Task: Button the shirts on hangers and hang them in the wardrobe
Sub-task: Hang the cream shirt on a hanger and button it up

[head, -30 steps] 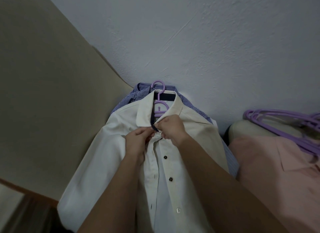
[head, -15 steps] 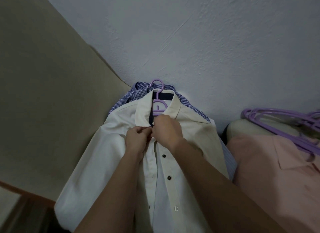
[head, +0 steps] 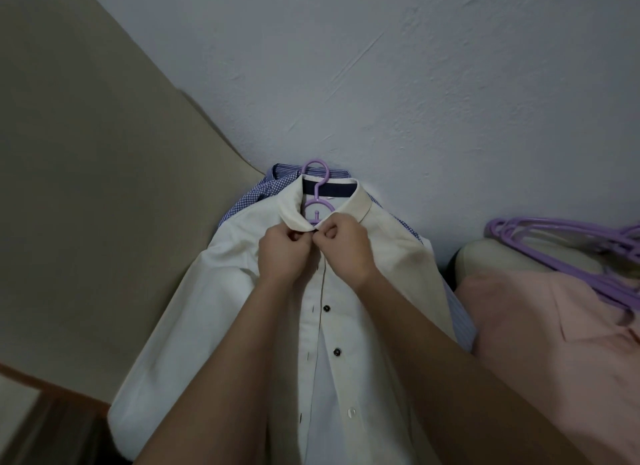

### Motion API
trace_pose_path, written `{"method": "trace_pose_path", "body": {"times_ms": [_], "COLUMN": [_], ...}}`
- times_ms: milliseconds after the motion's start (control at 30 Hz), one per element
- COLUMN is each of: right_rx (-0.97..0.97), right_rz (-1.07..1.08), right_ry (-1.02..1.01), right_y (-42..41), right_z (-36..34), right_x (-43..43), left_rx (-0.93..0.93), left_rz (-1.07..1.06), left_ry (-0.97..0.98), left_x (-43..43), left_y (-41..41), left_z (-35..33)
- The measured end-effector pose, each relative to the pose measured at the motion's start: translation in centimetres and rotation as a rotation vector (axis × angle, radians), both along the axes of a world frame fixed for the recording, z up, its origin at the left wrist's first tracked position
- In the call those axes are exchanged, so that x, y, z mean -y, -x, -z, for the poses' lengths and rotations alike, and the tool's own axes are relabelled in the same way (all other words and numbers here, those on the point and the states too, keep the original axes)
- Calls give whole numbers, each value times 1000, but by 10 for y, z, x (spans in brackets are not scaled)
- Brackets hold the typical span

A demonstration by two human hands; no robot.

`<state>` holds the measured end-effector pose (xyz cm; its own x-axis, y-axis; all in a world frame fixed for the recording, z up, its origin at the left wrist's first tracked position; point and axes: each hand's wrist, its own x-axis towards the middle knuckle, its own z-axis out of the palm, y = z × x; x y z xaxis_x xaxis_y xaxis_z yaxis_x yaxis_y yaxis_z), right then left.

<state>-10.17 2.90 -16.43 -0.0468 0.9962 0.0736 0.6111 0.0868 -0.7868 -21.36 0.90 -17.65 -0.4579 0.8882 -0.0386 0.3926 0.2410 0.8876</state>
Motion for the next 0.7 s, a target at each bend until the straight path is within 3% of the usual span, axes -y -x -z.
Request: {"method": "trace_pose_path", "body": {"times_ms": [333, 700], "right_rx": [118, 52], "right_rz": [-38, -182], "right_ry": [-184, -123], "right_y": [9, 1], "right_z": [18, 28], "right_x": [8, -4], "left_rx": [158, 350], "left_rz": [-13, 7], "left_ry": [-91, -137], "left_x": [16, 23], "left_y": [4, -3], "left_z": [13, 18]}}
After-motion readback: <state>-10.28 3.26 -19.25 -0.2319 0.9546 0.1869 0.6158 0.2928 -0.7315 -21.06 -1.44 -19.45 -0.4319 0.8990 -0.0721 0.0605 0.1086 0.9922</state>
